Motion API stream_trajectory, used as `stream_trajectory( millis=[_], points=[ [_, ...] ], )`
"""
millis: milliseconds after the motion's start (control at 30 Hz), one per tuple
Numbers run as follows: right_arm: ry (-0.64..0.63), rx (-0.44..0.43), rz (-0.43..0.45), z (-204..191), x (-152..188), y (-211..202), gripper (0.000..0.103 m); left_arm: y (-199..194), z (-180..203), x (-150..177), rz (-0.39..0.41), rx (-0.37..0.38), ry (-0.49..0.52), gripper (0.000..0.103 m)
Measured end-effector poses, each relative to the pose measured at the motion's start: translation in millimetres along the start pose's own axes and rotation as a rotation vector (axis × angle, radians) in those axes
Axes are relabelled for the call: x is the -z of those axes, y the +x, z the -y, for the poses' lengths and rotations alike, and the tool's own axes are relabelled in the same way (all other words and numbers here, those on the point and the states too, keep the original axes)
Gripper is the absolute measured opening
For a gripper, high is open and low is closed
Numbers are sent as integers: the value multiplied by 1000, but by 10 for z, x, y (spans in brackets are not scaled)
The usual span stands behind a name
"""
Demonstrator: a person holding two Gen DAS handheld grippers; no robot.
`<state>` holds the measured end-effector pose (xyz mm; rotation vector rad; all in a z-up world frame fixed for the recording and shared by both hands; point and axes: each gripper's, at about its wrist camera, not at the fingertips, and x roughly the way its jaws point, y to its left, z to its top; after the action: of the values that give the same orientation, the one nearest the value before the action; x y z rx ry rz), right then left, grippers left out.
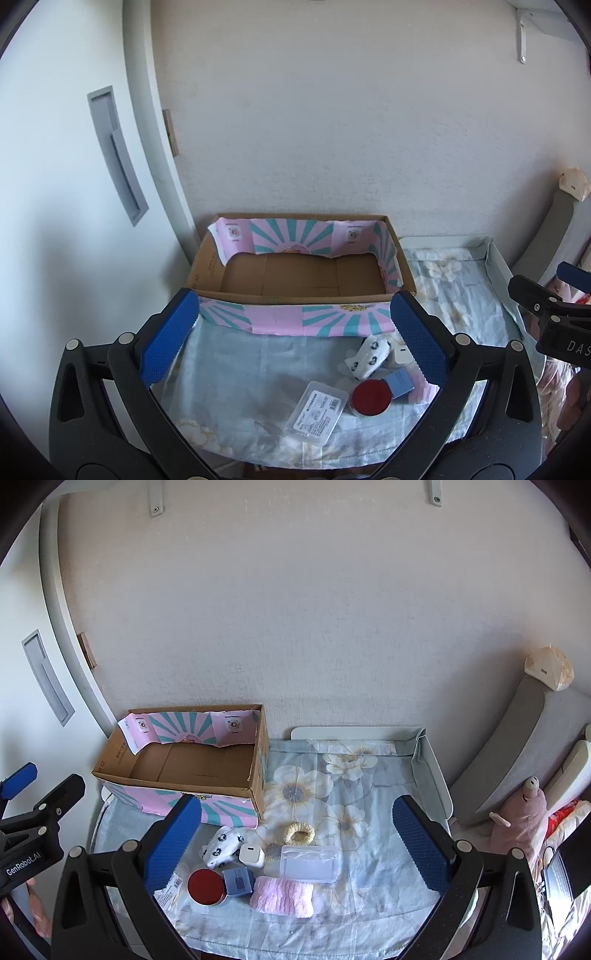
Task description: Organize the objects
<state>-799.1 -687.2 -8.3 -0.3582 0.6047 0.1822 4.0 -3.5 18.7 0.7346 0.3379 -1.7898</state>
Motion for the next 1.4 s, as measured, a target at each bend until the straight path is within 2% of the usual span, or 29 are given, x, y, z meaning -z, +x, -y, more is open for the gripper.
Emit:
stream_trajectory(
  millis=[567,1133,1167,1400],
  points=[
    [19,33,4,-53,0,-43,103,-4,-42,-2,-21,-32,-50,103],
    [39,65,23,-81,16,-138,103,-14,-113,-9,-23,-94,-101,103],
    [138,200,-16,-151,60,-222,103,-17,-113,-6,-22,-102,-101,103],
    [148,211,-7,-163,56,-293,103,-52,-58,-35,-13,-141,-102,103]
  ],
)
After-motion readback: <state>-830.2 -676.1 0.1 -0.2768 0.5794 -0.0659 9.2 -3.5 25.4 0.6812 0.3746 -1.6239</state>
